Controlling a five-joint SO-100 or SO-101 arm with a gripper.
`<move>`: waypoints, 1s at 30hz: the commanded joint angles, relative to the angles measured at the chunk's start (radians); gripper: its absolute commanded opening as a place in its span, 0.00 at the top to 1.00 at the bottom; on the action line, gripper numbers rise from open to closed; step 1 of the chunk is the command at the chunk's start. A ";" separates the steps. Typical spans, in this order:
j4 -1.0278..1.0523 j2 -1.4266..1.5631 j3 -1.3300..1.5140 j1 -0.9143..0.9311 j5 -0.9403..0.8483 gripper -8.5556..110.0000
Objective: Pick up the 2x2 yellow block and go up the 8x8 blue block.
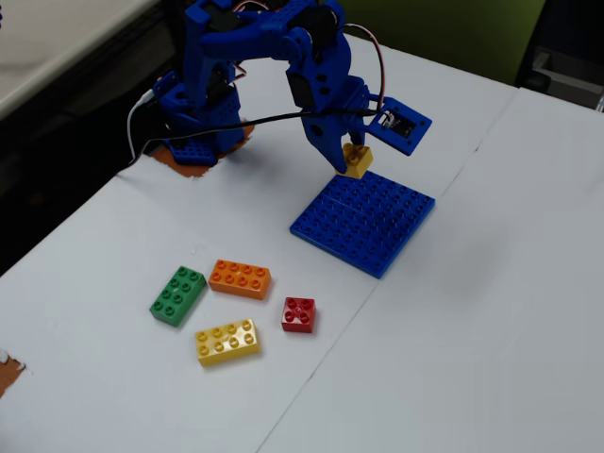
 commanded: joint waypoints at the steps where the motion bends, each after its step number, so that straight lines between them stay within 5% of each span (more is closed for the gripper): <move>1: 0.006 0.067 -0.002 -0.005 -0.006 0.93; 30: 0.008 0.080 0.020 -0.005 -0.011 0.93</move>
